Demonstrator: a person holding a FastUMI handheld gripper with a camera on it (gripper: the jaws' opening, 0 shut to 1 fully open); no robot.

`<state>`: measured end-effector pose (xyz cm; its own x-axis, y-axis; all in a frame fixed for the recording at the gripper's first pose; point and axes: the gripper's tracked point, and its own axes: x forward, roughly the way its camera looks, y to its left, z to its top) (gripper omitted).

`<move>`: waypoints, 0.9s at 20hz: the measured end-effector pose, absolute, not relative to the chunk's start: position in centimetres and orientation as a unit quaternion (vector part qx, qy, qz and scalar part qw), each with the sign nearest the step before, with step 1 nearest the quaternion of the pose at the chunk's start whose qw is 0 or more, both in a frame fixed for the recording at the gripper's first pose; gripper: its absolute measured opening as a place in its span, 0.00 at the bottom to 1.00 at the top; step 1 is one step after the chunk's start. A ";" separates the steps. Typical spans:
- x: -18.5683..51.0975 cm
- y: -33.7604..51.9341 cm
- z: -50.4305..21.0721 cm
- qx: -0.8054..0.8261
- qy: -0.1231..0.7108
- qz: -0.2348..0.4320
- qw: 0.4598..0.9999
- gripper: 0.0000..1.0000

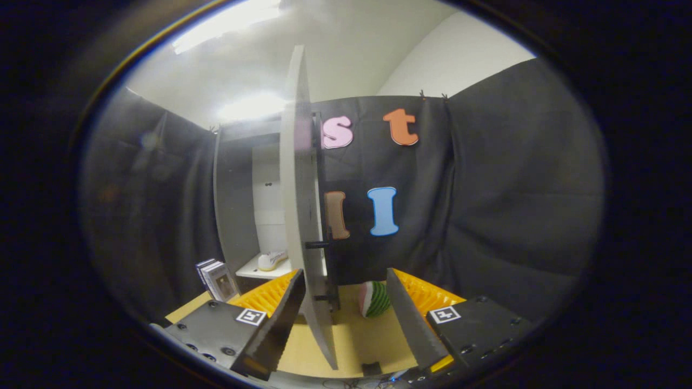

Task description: Open the shoe cabinet door, grab the shoes and put them into the shoe cabinet, then close the shoe cabinet door.

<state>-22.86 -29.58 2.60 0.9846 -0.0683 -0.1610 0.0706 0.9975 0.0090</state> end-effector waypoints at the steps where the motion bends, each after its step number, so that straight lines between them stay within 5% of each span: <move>1: -22.1 -30.2 2.6 0.008 0.079 -0.024 0.997 0.94; 18: -15.5 -31.8 1.4 0.015 0.076 0.100 0.992 0.93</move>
<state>-15.55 -31.79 1.38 0.9686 0.2000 -0.1480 -0.1955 0.9797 0.0449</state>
